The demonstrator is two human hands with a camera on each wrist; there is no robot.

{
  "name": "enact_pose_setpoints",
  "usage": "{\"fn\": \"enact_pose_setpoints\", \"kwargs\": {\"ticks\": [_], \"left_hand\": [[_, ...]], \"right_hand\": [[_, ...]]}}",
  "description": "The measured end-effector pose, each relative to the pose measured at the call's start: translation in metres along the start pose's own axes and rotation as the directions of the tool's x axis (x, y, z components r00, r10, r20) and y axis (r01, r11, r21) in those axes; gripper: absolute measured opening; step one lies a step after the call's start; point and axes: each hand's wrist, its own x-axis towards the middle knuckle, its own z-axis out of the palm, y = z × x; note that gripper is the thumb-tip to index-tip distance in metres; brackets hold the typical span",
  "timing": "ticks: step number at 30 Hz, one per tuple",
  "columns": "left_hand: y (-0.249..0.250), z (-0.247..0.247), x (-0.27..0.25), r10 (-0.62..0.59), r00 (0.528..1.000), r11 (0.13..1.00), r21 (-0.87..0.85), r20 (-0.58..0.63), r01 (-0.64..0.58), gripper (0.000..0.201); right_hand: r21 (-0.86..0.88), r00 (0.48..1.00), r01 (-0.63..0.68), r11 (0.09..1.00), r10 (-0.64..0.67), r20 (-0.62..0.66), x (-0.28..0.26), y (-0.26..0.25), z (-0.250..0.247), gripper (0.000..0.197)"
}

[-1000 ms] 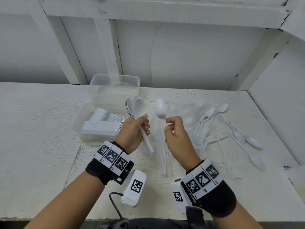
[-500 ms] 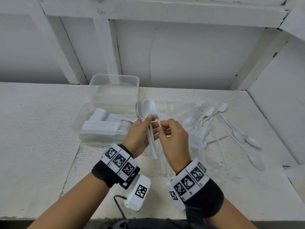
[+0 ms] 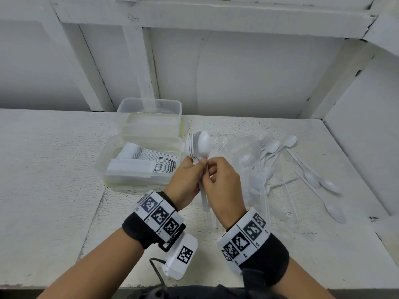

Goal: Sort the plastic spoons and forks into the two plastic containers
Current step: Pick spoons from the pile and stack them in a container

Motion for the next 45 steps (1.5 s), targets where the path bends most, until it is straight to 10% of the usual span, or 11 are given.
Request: {"fn": "enact_pose_setpoints", "kwargs": {"ticks": [22, 31, 45], "left_hand": [[0.014, -0.011, -0.013, -0.049, 0.979, 0.991, 0.132, 0.196, 0.023, 0.024], [0.008, -0.013, -0.014, -0.061, 0.983, 0.964, 0.264, 0.171, 0.013, 0.016], [0.001, -0.008, -0.012, -0.040, 0.990, 0.997, 0.076, 0.136, 0.030, 0.013]], "right_hand": [[-0.063, 0.979, 0.199, 0.978, -0.201, -0.023, 0.000, -0.001, -0.011, 0.029], [0.288, 0.988, -0.090, 0.954, 0.050, 0.144, 0.028, -0.007, -0.039, 0.005], [0.459, 0.965, -0.205, 0.864, 0.099, 0.245, 0.032, -0.013, -0.039, 0.015]]}}
